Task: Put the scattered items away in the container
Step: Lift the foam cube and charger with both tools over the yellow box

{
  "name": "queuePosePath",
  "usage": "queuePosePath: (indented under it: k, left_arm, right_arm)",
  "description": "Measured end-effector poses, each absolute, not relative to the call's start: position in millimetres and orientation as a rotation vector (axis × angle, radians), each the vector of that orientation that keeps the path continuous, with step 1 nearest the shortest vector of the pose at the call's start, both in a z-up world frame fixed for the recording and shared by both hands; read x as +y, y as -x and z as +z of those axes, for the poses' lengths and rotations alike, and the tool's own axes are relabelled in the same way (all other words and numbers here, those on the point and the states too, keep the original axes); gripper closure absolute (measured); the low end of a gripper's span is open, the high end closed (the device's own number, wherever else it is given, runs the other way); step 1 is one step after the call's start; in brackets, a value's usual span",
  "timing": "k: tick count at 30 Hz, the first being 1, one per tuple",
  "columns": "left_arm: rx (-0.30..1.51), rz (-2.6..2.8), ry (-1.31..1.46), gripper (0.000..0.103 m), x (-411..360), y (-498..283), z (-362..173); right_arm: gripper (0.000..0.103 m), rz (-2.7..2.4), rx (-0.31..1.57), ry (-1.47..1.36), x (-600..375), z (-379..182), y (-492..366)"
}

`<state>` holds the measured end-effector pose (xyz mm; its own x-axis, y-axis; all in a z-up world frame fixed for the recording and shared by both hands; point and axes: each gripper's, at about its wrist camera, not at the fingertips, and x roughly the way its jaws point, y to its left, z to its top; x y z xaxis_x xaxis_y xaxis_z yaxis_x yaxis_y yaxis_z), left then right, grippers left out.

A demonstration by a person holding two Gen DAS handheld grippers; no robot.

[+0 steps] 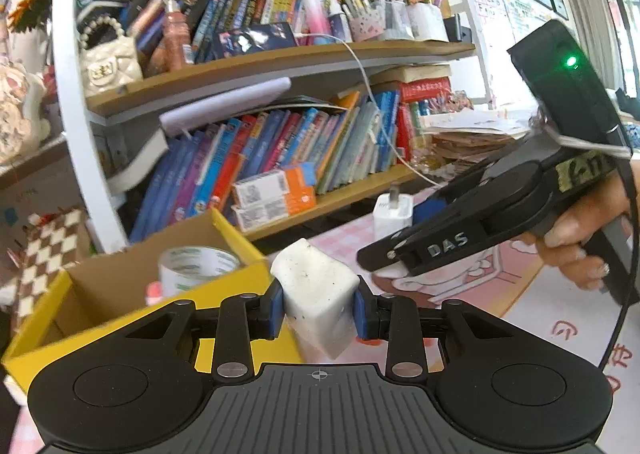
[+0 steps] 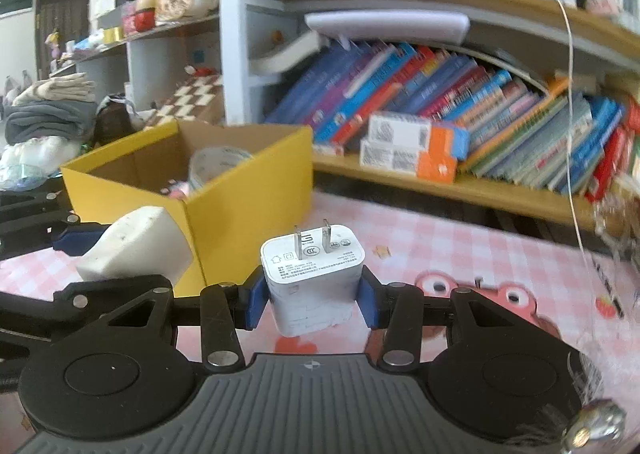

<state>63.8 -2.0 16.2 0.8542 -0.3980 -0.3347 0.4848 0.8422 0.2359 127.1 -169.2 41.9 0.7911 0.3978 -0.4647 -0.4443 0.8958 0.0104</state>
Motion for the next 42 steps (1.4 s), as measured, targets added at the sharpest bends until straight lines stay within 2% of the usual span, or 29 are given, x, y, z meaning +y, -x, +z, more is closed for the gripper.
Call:
queuePosePath:
  k: [17,32,42]
  left_arm:
    - [0.194,-0.309,-0.219,0.071,63,-100,53]
    - [0.282,-0.19,-0.212,0.071,106,-160,40]
    - [0.321,-0.166,-0.26,0.071,114,-195,42]
  right_arm:
    - [0.06,0.558,0.323,0.112,-112,93,-138]
    - [0.06,0.648,0.373,0.139,-59,81,-193]
    - [0.06,0.616,0.41,0.267,-22,92,-237]
